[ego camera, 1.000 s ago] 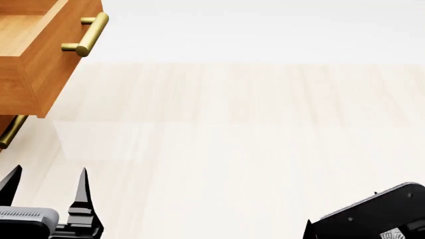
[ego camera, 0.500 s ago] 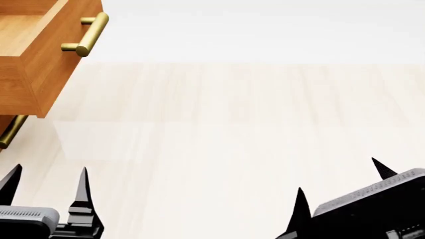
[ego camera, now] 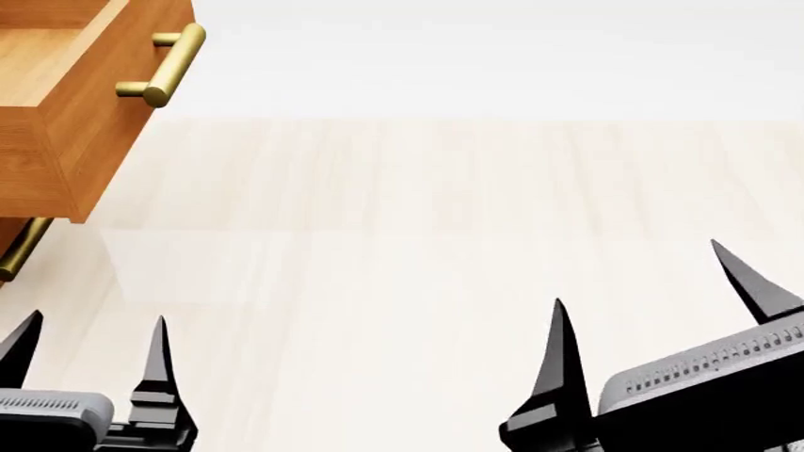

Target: Put the bowl on the plate.

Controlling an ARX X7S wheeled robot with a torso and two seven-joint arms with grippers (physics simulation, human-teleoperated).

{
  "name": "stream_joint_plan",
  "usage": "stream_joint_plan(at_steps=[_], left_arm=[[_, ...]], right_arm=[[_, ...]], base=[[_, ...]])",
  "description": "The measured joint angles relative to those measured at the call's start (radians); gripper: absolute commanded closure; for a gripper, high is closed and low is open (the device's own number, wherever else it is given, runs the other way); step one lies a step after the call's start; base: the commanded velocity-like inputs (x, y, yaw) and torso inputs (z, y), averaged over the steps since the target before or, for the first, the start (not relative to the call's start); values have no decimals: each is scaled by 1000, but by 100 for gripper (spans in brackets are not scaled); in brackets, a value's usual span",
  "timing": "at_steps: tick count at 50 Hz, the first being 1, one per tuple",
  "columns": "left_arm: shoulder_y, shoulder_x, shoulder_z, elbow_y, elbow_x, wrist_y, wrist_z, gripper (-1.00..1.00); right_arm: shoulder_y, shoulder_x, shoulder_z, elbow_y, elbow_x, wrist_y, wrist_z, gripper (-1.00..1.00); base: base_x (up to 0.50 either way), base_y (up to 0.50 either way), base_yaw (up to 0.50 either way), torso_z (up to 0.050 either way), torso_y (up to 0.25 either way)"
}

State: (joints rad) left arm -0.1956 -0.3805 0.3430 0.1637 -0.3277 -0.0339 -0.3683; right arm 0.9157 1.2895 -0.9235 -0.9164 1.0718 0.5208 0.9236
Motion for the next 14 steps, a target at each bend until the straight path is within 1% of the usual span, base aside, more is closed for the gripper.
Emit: stream_joint_plan(at_steps=[14], left_arm=[[1,-3,5,9,0,-5,-5,-100]], right_arm=[[-6,-6,4,-8,-61,-37,-21,-100]], base=[[0,0,0,0,0]])
